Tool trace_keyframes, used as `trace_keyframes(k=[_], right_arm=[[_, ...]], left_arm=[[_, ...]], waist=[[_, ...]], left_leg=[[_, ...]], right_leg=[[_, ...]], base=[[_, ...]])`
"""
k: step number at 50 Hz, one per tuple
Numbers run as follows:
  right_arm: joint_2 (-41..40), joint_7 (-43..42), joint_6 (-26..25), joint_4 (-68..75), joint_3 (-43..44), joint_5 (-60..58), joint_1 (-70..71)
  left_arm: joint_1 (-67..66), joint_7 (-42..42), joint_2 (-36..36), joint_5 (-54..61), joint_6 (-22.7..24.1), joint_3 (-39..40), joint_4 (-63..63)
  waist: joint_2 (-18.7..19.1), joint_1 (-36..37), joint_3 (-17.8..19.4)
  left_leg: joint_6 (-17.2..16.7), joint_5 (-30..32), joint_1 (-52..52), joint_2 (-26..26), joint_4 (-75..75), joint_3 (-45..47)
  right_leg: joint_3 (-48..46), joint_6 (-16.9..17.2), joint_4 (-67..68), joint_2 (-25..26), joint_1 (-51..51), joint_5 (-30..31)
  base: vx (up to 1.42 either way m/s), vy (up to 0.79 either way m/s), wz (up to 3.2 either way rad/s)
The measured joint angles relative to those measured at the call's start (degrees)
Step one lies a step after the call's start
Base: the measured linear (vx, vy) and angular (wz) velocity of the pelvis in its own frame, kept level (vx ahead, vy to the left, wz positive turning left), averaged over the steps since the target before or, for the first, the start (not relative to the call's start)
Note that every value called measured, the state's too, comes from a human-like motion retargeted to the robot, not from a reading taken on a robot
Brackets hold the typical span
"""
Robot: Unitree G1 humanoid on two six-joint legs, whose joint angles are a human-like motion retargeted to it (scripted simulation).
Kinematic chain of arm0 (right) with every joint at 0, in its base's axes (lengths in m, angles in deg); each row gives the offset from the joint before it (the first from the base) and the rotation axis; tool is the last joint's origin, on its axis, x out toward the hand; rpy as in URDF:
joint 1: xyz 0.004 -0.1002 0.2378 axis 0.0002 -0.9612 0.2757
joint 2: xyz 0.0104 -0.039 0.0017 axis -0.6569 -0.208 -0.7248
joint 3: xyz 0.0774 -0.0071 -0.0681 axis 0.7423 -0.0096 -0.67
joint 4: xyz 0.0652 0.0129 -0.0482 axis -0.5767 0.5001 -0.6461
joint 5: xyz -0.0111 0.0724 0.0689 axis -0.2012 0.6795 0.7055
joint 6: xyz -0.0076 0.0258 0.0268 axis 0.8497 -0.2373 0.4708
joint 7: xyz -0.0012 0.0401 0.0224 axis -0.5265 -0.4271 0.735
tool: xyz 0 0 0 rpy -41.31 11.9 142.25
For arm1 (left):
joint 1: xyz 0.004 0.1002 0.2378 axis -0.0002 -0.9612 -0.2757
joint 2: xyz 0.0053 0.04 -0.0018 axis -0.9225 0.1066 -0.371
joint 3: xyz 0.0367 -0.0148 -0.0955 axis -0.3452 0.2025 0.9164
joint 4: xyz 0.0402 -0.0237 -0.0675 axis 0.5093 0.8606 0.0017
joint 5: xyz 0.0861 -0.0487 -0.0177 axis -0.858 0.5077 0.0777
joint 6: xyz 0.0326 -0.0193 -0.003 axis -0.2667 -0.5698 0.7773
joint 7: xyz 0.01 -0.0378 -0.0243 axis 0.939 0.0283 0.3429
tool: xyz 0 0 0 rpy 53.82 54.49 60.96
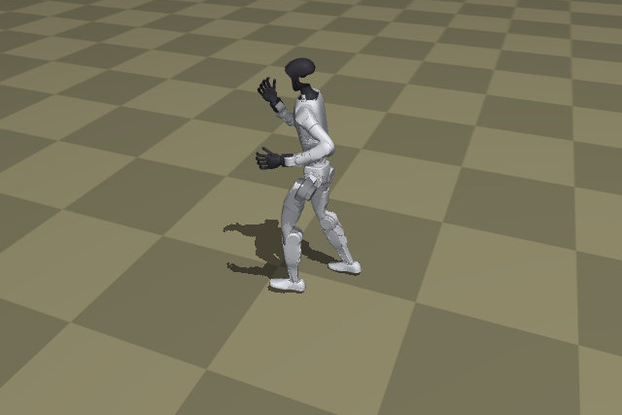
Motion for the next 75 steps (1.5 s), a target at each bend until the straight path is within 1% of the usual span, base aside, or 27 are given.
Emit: trace_keyframes(k=[4,8,12,15,18,20,23,25,28,31,33,35,36,39,41,43,45,48,50,52,55,58,60,65,70,72,75], right_arm=[[3.01,3.62,-1.02,0.99,3.76,5.08,-4.12],[9.47,6.18,-4.59,10.71,10.25,-11.54,-21.86],[14.70,16.99,-11.66,18.89,16.83,-17.57,-41.99],[17.14,20.78,-14.89,22.70,18.13,-9.12,-53.20],[21.49,17.52,-12.34,26.31,15.18,0.42,-56.91],[23.32,13.88,-10.73,27.81,13.79,1.92,-55.83],[21.33,9.23,-11.59,28.22,14.90,-4.76,-49.51],[18.08,5.94,-12.18,27.92,14.67,-8.27,-42.66],[13.26,0.66,-10.82,27.06,9.44,-9.49,-28.10],[12.02,1.52,-8.20,24.29,3.66,-8.25,-15.04],[13.06,3.41,-7.34,21.07,1.09,-7.50,-7.42],[14.68,3.31,-5.69,17.13,-1.07,-5.31,0.08],[15.30,2.17,-4.89,14.92,-1.91,-4.13,4.22],[16.50,0.80,-3.48,8.36,-0.66,-2.08,13.14],[16.29,2.61,-3.78,5.46,3.48,-1.47,13.17],[15.40,5.38,-4.69,4.29,7.65,-0.08,6.75],[14.26,7.30,-5.80,5.36,9.79,2.53,-4.28],[12.43,8.86,-8.49,12.74,10.34,4.01,-20.67],[11.56,11.03,-10.70,18.96,10.47,0.94,-27.43],[12.13,12.55,-11.33,23.26,9.92,-2.19,-29.53],[14.45,12.23,-9.32,25.23,8.98,-0.41,-28.78],[12.91,8.03,-6.89,24.99,8.45,1.72,-26.57],[10.38,4.79,-5.86,24.91,7.49,1.04,-24.49],[6.96,2.16,-6.42,21.58,5.59,0.95,-16.66],[8.55,9.78,-6.99,13.20,5.14,2.24,-13.20],[9.74,11.43,-6.70,10.44,5.12,1.86,-11.74],[11.53,10.36,-5.53,8.29,4.06,1.10,-9.06]], left_arm=[[6.16,-0.79,2.92,-4.65,-1.63,-0.23,0.12],[31.12,0.63,9.99,-21.51,-3.13,-13.55,5.99],[57.48,-1.12,16.75,-32.28,-5.67,-27.86,11.17],[75.94,-0.63,19.83,-34.38,-6.64,-36.29,12.93],[96.55,2.91,22.45,-34.33,-5.99,-41.94,16.37],[109.82,5.93,24.85,-35.19,-6.38,-44.63,19.23],[119.42,8.30,26.25,-38.41,-8.34,-46.22,18.79],[117.53,8.67,24.88,-38.56,-8.67,-45.61,16.15],[99.86,7.43,18.46,-32.05,-7.03,-41.39,9.47],[71.16,2.70,13.18,-21.09,-4.97,-32.02,5.69],[52.78,-1.22,12.35,-13.94,-4.62,-25.74,6.06],[38.93,-3.52,11.74,-8.23,-4.35,-21.28,7.33],[34.52,-4.40,10.74,-6.33,-4.29,-19.27,7.45],[26.53,-7.93,8.16,-4.30,-4.81,-14.01,6.80],[24.91,-10.74,8.87,-4.66,-5.96,-10.94,5.95],[25.27,-11.86,12.42,-6.06,-6.94,-9.83,5.66],[27.48,-10.02,17.10,-8.86,-7.12,-11.15,6.06],[32.59,-5.38,21.05,-15.36,-7.23,-13.29,5.55],[36.50,-3.05,21.04,-21.76,-7.80,-13.06,3.72],[42.10,-0.07,18.80,-27.69,-8.14,-12.52,1.36],[53.43,5.72,14.60,-31.20,-7.03,-13.35,0.62],[59.39,9.19,15.97,-29.96,-6.27,-15.18,4.80],[56.31,9.67,19.50,-29.15,-7.03,-14.65,6.96],[33.00,4.16,22.34,-17.15,-6.36,-8.91,7.12],[10.67,-7.48,17.57,-4.30,-4.82,-3.83,2.96],[10.00,-9.55,17.74,-3.42,-5.11,-4.14,2.44],[18.12,-8.54,18.55,-6.87,-5.37,-7.16,3.97]], waist=[[-3.15,3.10,3.89],[-6.35,-0.04,4.45],[-8.82,-7.08,2.24],[-7.19,-11.79,-0.07],[-0.81,-13.58,-0.32],[2.89,-13.79,0.94],[3.97,-12.21,1.62],[4.24,-8.73,1.04],[5.63,-2.86,-0.86],[8.31,0.20,-4.55],[8.84,2.32,-5.81],[7.26,4.46,-5.02],[5.32,4.76,-3.61],[0.08,4.04,0.80],[-0.95,1.31,2.34],[-0.71,-4.25,1.78],[-0.36,-11.47,0.21],[-0.51,-20.58,-2.52],[0.05,-25.37,-3.79],[2.79,-28.79,-3.53],[9.03,-30.89,-0.80],[9.43,-28.94,1.77],[7.86,-25.01,2.79],[5.02,-10.04,2.58],[4.24,-3.83,-1.91],[3.62,-4.75,-1.62],[1.41,-6.11,0.44]], left_leg=[[5.37,-13.96,-9.57,0.13,38.32,-4.82],[5.92,-17.80,-5.93,-0.80,48.73,-5.34],[0.28,-8.45,6.26,-6.29,33.97,-10.35],[-5.85,-2.00,15.81,-9.56,18.11,-19.42],[-5.95,-14.56,21.23,-5.92,5.22,-23.51],[-1.92,-22.79,19.83,-4.55,4.17,-24.07],[4.26,-25.78,10.63,-8.33,12.61,-25.17],[4.71,-21.77,6.72,-9.84,12.17,-24.06],[3.35,-9.49,7.29,-8.13,-1.15,-20.56],[-0.35,3.84,6.08,-5.05,-11.96,-18.50],[-3.23,7.52,3.97,-4.26,-14.81,-18.79],[-3.95,5.30,1.61,-5.48,-13.43,-19.02],[-2.76,2.26,-0.44,-6.72,-8.64,-16.75],[3.37,-9.60,-7.91,-5.81,17.97,-5.11],[7.18,-16.31,-10.24,-1.83,36.42,-1.66],[7.59,-18.76,-9.56,-1.47,45.65,-5.03],[5.05,-17.04,-5.45,-5.00,45.54,-11.13],[-1.27,-5.37,6.17,-11.25,32.92,-19.53],[-4.59,3.20,14.95,-12.41,20.20,-22.82],[-5.49,2.34,22.38,-9.25,6.27,-23.25],[-5.26,-11.67,25.42,-2.78,-5.39,-23.38],[-0.89,-24.18,17.03,-3.53,2.54,-22.64],[1.40,-27.00,10.61,-5.57,9.51,-20.56],[0.85,-18.30,5.61,-5.62,4.94,-13.75],[-1.80,-0.77,1.38,-4.17,-7.70,-14.02],[-3.70,-1.41,-0.18,-5.96,-7.39,-18.47],[-2.72,-7.06,-2.57,-8.95,4.75,-19.99]], right_leg=[[-0.76,-1.57,5.42,-3.13,-7.60,-8.82],[-2.17,-0.97,-0.38,-3.87,-11.76,-1.51],[-5.27,0.98,-13.54,-5.16,-11.77,15.60],[-7.71,3.82,-17.24,-5.42,-13.05,20.77],[-13.29,1.79,-5.08,-4.79,-15.74,12.05],[-14.40,-0.22,14.41,-6.45,-19.34,1.89],[-11.44,-2.71,36.44,-9.52,-21.13,-7.93],[-8.50,-3.79,41.01,-7.70,-19.32,-10.25],[-2.80,-2.35,33.62,1.29,-12.76,-7.70],[2.17,-0.27,20.70,10.15,-5.26,1.64],[3.79,1.08,12.66,12.12,-0.55,8.54],[4.37,1.82,4.98,10.04,3.10,7.66],[4.49,1.82,2.00,7.50,3.41,2.93],[4.46,0.60,-0.55,0.68,-0.06,-8.69],[4.94,-0.90,2.39,-0.44,-5.07,-10.43],[5.15,-1.54,1.24,-0.48,-8.48,-6.47],[4.84,-1.48,-5.39,-1.26,-9.07,1.87],[5.64,0.28,-14.55,-2.41,-10.55,15.33],[4.14,1.89,-16.69,-1.98,-12.74,19.44],[0.65,1.64,-13.28,0.85,-15.33,16.48],[-4.45,-0.85,5.82,5.54,-21.91,4.19],[-8.14,-3.56,28.93,0.44,-25.62,-6.68],[-7.25,-4.57,35.89,-3.04,-23.85,-10.81],[4.55,1.14,19.24,0.19,-8.67,-8.85],[17.38,3.63,-3.78,6.06,3.40,5.46],[14.35,2.04,-9.66,5.12,6.36,6.76],[6.67,-0.22,-13.81,1.77,6.49,0.18]], base=[[-1.01,-0.09,-0.27],[-0.97,-0.06,0.69],[-0.98,0.10,1.13],[-1.02,0.24,1.00],[-1.08,0.36,0.79],[-1.08,0.40,1.04],[-1.02,0.38,0.89],[-0.96,0.35,-0.40],[-0.94,0.27,-1.42],[-1.01,0.18,-1.45],[-1.08,0.12,-1.34],[-1.15,0.05,-1.04],[-1.20,0.01,-0.63],[-1.17,0.00,-0.20],[-1.07,0.04,0.03],[-0.99,0.11,0.46],[-0.95,0.18,0.61],[-0.95,0.20,-0.09],[-1.03,0.18,-0.80],[-1.14,0.17,-1.01],[-1.23,0.16,-0.75],[-1.15,0.07,-0.14],[-0.99,-0.01,-0.51],[-0.82,-0.16,-1.33],[-0.88,-0.33,-0.38],[-1.01,-0.32,0.73],[-1.06,-0.32,0.75]])
